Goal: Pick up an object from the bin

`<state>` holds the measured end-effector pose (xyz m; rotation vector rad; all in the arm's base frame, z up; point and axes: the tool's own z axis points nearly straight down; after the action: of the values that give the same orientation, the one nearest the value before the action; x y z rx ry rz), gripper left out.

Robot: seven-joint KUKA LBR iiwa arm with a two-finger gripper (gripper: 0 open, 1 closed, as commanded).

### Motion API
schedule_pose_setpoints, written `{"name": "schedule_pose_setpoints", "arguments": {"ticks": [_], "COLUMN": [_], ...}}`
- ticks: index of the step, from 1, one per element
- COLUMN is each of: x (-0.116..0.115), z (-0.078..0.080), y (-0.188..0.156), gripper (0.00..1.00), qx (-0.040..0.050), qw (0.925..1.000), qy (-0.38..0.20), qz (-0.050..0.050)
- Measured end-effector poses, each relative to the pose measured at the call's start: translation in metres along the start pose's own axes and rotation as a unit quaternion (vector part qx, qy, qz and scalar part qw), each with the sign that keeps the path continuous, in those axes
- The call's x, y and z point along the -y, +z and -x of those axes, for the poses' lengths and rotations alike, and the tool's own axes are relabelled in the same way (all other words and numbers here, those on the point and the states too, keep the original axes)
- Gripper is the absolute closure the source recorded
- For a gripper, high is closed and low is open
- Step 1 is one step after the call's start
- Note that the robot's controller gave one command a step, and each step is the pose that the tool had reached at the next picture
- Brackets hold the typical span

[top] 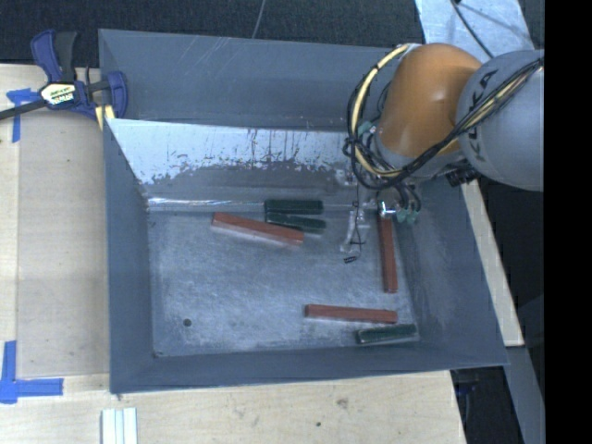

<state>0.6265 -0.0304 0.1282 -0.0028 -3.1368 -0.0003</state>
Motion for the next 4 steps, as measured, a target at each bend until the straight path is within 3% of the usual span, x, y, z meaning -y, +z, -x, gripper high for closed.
{"name": "schedule_pose_setpoints", "arguments": {"ticks": [1,2,3,4], "x": [0.0,-0.057,-0.005,-0.006], "z": [0.002,-0.033,-0.01,-0.013], "y": [-0.005,0.058,0.054,0.057], "gripper": [0.0,0.0,1.0,0.0], "qx": [0.0042,0.0047,0.0101,0.0064], "qw": [1.0,0.9966,0.9974,0.9974], "qy": [0.0,0.082,0.072,0.071], "qz": [0.0,0.001,0.0,0.0]}}
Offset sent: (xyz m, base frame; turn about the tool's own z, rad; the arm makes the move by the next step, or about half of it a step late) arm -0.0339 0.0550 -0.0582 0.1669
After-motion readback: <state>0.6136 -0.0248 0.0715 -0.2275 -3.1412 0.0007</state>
